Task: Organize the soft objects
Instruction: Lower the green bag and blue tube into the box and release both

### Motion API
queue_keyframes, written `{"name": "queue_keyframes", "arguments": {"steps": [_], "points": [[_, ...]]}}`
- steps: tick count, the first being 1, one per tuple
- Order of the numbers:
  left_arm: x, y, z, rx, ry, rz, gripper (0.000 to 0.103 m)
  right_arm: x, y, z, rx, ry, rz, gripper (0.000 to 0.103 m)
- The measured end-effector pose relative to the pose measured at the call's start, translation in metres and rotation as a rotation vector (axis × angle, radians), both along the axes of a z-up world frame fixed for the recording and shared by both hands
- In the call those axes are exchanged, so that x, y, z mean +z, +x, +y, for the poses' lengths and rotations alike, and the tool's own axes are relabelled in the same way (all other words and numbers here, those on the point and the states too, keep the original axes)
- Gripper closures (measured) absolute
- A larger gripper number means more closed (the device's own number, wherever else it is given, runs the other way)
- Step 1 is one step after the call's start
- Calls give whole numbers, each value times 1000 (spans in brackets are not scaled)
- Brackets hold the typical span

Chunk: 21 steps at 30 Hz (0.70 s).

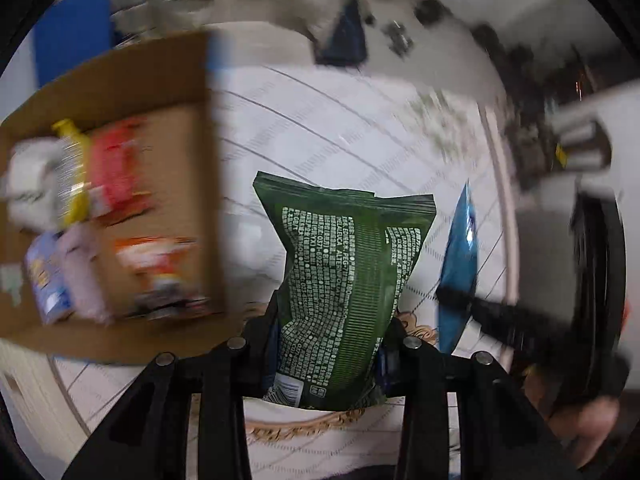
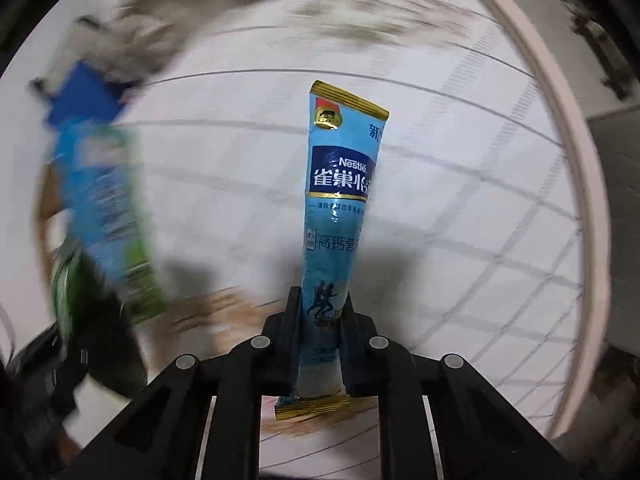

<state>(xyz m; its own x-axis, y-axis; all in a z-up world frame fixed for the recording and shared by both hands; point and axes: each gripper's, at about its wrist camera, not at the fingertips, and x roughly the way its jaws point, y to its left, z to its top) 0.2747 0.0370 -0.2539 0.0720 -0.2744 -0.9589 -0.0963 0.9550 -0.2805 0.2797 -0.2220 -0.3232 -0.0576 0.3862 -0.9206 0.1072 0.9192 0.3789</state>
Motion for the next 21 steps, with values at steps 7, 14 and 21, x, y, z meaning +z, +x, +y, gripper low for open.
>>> {"name": "queue_keyframes", "arguments": {"steps": [7, 14, 21], "points": [[6, 49, 110, 166, -41, 80, 69, 73, 13, 143, 149, 112, -105, 86], [-35, 97, 137, 166, -55, 189, 69, 65, 52, 223, 241, 19, -70, 86], [-77, 115, 136, 150, -107, 322, 66, 33, 73, 254, 271, -88, 5, 82]]}}
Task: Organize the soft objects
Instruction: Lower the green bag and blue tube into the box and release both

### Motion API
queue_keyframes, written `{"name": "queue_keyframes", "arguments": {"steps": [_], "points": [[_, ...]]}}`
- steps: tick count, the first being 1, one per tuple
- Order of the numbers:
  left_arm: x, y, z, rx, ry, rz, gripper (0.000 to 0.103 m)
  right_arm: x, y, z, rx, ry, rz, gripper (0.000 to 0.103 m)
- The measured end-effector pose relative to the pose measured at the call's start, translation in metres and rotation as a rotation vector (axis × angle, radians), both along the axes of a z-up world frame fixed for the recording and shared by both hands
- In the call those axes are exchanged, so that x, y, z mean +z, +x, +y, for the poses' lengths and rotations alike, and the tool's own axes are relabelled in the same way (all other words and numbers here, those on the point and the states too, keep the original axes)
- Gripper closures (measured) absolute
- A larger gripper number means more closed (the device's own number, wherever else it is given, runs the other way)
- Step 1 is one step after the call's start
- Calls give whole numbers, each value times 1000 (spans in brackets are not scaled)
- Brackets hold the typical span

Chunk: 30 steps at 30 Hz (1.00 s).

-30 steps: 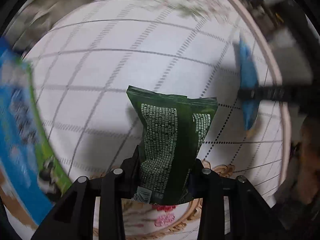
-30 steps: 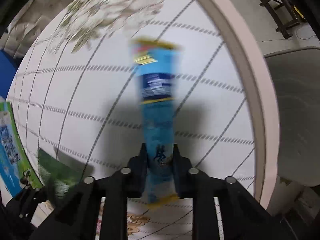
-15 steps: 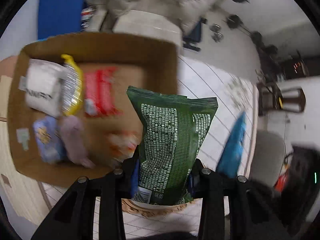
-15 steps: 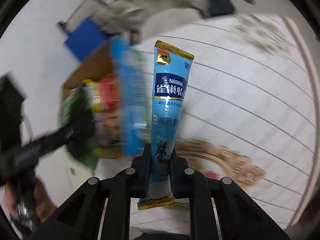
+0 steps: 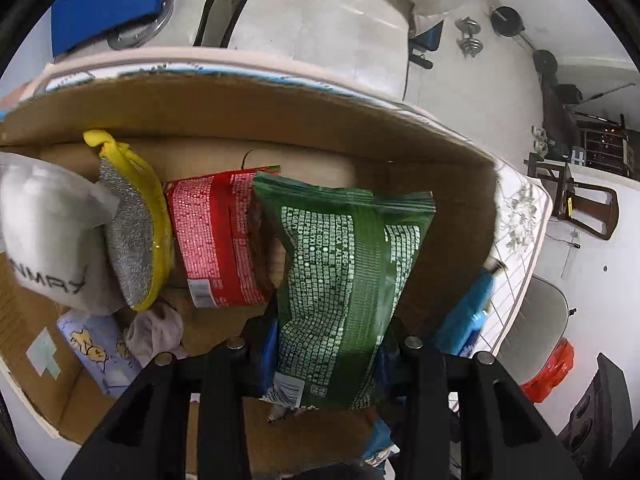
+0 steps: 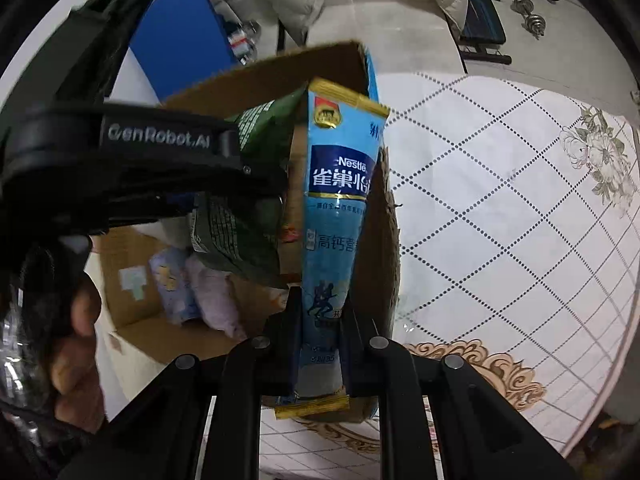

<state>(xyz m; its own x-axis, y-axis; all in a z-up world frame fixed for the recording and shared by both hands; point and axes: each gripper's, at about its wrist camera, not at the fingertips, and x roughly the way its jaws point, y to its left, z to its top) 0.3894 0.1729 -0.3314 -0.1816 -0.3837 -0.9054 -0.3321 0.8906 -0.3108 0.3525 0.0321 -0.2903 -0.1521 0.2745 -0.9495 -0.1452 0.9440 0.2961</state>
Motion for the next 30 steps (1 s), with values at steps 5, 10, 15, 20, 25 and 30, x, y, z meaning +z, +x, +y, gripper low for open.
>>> {"name": "queue_keyframes", "arguments": {"steps": [5, 10, 15, 20, 25, 30], "points": [[6, 0, 6, -33, 10, -14, 32, -6, 4, 6, -10, -1, 32, 39], [18, 3, 2, -63, 31, -56, 28, -1, 3, 12, -2, -37, 10, 37], [42, -9, 11, -84, 91, -143, 22, 12, -4, 15, 17, -67, -40, 21], [61, -39, 18, -97, 214, -225, 21, 20, -17, 13, 20, -103, -104, 21], [73, -88, 38, -49, 297, -299, 21, 24, -36, 12, 26, -120, -134, 21], [81, -124, 48, -27, 359, -341, 20, 28, -54, 14, 52, -118, -150, 16]]}}
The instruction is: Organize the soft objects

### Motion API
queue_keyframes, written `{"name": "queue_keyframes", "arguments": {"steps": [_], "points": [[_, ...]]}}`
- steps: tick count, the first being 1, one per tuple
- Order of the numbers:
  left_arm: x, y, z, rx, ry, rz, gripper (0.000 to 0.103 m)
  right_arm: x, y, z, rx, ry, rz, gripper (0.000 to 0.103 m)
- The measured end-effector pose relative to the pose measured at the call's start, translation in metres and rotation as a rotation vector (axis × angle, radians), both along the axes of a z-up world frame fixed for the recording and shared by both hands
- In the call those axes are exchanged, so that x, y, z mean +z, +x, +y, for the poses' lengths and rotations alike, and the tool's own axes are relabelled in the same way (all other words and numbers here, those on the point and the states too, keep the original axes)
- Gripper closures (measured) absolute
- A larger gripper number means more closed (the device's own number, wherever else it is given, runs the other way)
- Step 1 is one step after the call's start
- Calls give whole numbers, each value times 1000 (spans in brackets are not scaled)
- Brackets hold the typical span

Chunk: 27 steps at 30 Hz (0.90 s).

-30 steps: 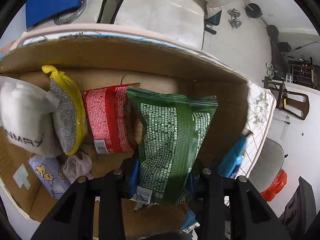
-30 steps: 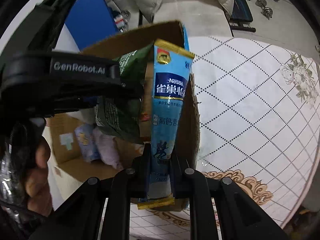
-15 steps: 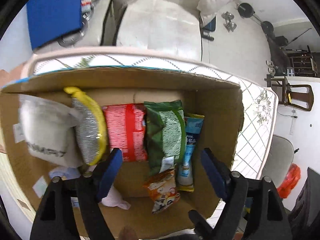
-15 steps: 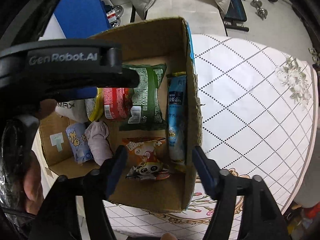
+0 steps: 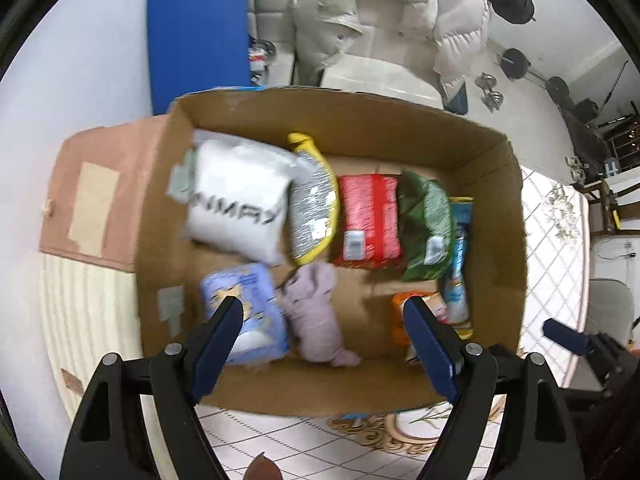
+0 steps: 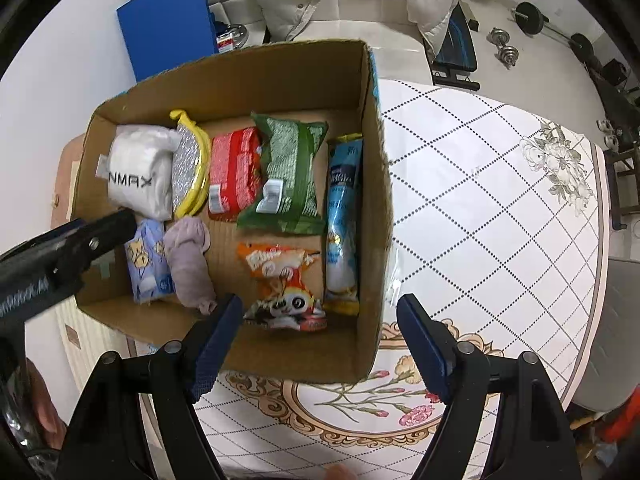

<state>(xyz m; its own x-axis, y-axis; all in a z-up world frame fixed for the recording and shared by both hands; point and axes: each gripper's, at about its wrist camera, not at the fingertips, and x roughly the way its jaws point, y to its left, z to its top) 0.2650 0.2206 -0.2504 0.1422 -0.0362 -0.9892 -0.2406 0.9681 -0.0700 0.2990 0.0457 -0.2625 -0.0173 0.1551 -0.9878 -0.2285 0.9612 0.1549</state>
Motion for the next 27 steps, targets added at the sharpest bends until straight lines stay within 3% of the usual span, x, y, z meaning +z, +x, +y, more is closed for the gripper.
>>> {"name": "queue_keyframes", "arguments": {"steps": [2, 5, 6, 21, 27], "points": [[3, -11, 3, 9, 15, -17, 7, 1, -7, 2, 7, 7, 2, 12], [9, -25, 7, 28, 43, -45, 2, 4, -14, 3, 14, -4, -18, 10], [12, -28, 9, 33, 47, -54, 1, 5, -16, 2, 14, -10, -27, 2], [29, -53, 8, 31, 130, -103, 1, 26, -30, 0, -4, -60, -135, 0], [58, -68, -6, 10, 147, -155, 1, 53, -43, -10, -16, -50, -189, 0]]}}
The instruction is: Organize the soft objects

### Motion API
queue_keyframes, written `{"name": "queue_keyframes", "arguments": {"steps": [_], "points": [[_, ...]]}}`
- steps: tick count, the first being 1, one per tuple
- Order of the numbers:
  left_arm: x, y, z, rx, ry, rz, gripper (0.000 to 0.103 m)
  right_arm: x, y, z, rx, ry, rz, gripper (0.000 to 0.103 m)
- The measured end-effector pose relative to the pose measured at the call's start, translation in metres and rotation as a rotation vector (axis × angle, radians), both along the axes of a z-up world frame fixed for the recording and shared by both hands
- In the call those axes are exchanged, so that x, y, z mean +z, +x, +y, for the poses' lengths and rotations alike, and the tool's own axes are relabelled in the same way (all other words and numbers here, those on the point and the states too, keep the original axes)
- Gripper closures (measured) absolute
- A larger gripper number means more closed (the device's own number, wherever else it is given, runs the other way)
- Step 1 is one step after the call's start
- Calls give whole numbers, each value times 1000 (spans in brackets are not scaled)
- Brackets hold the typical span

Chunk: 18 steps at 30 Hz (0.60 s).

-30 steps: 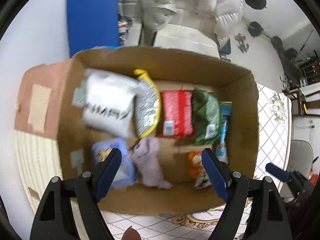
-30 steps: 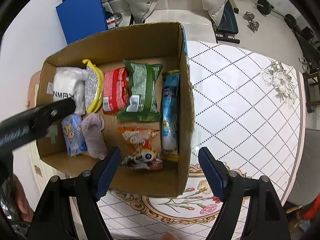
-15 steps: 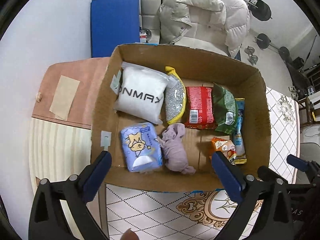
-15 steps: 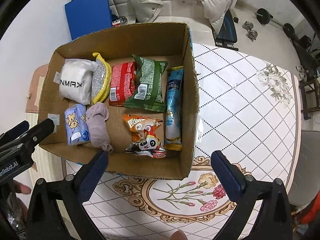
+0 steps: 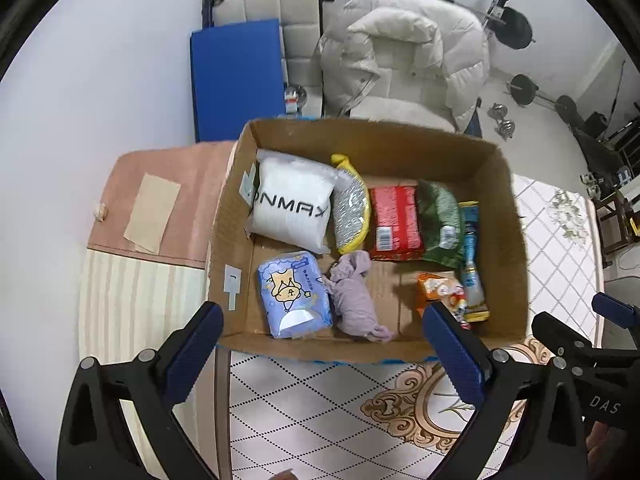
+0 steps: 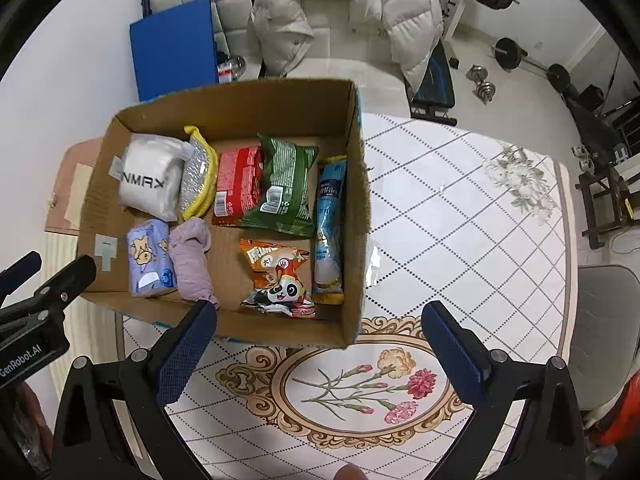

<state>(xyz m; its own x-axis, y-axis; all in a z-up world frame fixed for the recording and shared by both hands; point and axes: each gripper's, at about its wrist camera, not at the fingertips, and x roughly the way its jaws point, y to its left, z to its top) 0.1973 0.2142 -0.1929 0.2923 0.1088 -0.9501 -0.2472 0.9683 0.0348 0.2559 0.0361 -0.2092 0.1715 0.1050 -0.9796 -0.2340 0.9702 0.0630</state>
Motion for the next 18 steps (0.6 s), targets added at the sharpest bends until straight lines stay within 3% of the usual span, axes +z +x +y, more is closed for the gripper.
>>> {"name": "queue_keyframes", "arguments": {"steps": [11, 18], "points": [[102, -65, -45, -64, 24, -163, 1, 117, -73, -45, -10, 76, -199, 0], [144, -102, -64, -77, 19, -212, 1, 174, -120, -73, -22, 106, -276, 0]]}}
